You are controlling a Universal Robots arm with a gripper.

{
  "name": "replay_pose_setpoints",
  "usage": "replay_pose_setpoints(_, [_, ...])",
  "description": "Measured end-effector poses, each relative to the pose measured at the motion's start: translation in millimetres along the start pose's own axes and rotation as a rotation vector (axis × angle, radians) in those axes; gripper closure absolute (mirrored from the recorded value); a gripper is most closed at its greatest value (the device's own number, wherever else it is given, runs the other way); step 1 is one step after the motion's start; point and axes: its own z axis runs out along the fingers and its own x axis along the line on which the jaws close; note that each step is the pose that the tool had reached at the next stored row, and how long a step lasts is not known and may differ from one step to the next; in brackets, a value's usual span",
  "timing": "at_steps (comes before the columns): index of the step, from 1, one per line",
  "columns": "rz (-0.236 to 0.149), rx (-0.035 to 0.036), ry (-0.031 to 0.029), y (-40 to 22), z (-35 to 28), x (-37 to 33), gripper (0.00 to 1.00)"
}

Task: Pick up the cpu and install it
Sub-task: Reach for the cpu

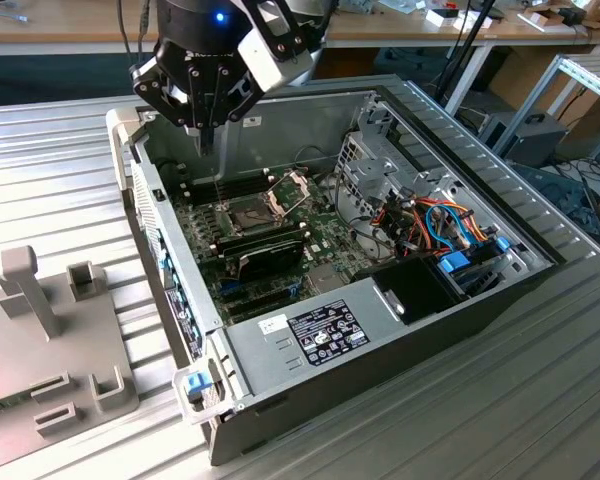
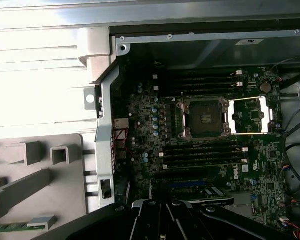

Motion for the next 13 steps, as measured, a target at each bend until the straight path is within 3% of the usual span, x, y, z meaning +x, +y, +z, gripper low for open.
replay_pose_setpoints(13, [0.000, 0.0000, 0.0000, -0.3, -0.1, 3.4, 0.89])
